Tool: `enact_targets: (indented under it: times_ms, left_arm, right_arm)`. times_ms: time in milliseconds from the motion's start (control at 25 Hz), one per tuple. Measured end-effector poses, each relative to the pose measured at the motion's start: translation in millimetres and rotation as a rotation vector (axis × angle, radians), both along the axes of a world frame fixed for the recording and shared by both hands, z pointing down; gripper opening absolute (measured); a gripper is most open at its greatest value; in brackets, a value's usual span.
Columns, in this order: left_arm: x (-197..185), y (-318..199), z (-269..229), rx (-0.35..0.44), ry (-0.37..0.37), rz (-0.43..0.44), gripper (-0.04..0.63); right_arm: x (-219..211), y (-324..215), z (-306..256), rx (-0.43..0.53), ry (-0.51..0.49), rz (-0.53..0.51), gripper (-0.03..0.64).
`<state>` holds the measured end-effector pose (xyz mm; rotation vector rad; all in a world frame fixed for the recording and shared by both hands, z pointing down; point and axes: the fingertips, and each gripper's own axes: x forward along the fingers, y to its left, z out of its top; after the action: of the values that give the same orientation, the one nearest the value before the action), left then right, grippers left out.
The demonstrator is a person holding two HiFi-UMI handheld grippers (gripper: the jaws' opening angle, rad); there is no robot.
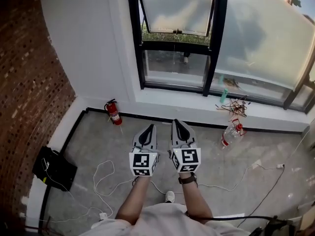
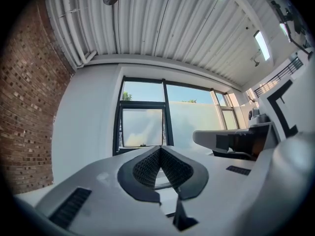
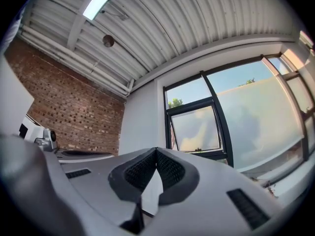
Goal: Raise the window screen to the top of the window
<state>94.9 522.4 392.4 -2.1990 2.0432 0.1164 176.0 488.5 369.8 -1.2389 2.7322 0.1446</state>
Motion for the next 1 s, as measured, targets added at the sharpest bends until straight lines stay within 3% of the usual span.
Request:
enact_targets:
  times_ms: [200, 280, 480, 680, 1000]
  left_arm:
    - [10, -63, -11, 0.026, -0.024, 0.007, 0.000]
    - [12, -82, 0, 0.008, -0.017, 0.008, 0.000]
    - [6, -128, 27, -0.067, -0.005, -0.013, 0.000]
    - [-4, -178, 38, -0.084, -0.015, 0.013, 0.000]
    - [-56, -313, 51, -0.068, 0.046, 0.052, 0.000]
  right_arm:
    - [-5, -59, 0, 0.020, 0.078, -0.088, 0.002]
    - [-6, -78, 18, -0.025, 0.059, -0.134, 0.002]
    - [3, -126, 48, -0.138, 0.019, -0.105, 0.002]
    - [-15, -166, 56, -0.164, 0.004, -0.227, 0.001]
    - [-67, -288, 72, -0.137, 0.125, -0.151, 0.002]
